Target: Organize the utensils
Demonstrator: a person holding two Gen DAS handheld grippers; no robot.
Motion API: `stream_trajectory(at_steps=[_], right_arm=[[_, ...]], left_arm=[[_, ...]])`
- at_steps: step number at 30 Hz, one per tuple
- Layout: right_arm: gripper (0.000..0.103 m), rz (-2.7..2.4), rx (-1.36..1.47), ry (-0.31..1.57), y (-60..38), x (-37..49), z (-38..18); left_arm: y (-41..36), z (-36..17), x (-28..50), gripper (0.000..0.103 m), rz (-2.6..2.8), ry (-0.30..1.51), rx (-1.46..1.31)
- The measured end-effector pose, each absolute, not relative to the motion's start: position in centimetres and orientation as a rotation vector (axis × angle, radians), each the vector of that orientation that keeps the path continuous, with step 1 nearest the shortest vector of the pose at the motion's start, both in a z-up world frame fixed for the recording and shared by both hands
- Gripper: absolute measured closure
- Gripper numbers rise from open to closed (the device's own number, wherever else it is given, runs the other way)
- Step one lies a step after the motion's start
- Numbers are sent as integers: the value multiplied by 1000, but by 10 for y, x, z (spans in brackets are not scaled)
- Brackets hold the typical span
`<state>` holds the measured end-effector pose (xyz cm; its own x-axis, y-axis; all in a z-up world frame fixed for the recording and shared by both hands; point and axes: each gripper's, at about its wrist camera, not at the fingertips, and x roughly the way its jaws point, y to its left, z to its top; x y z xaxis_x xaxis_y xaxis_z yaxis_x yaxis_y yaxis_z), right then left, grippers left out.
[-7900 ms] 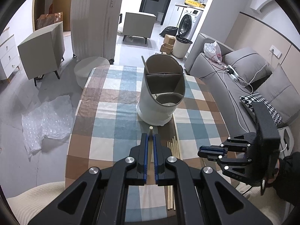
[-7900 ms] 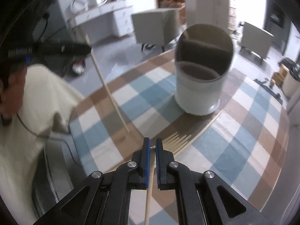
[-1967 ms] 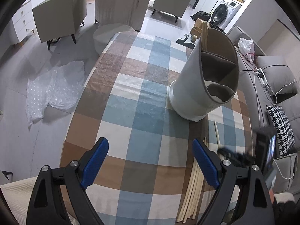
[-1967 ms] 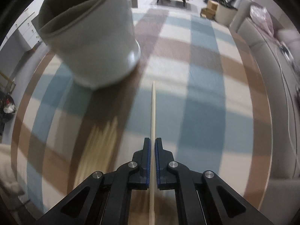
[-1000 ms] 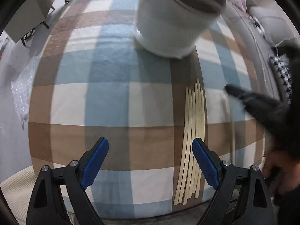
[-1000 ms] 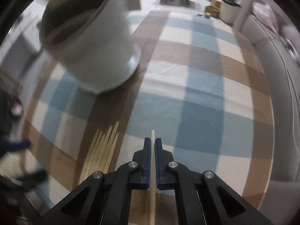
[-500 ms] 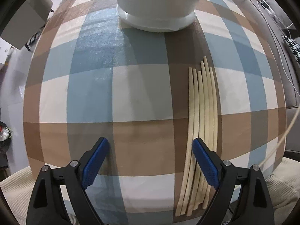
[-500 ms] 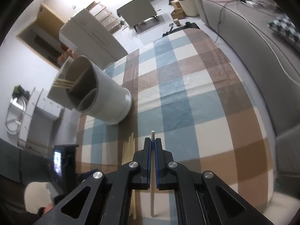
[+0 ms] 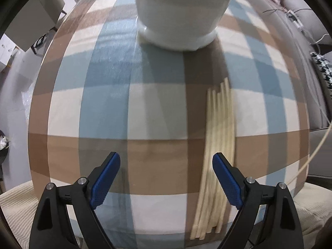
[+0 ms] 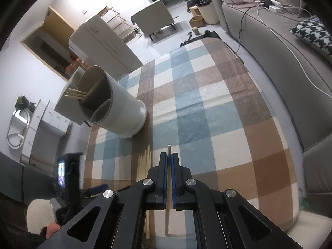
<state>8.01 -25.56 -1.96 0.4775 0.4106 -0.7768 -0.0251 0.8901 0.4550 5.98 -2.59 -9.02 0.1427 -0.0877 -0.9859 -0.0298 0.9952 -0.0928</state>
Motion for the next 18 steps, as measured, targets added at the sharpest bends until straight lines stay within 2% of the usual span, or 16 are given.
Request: stream_trajectory(at_steps=[6,18], right_arm=[[100,277,422,1044,-255,84,-21],[100,275,423,1049,-253,89,-24]], left_arm=[[-29,-107,59,16,-21,1489,-46],[-42,-117,62,15,-24,1474,5]])
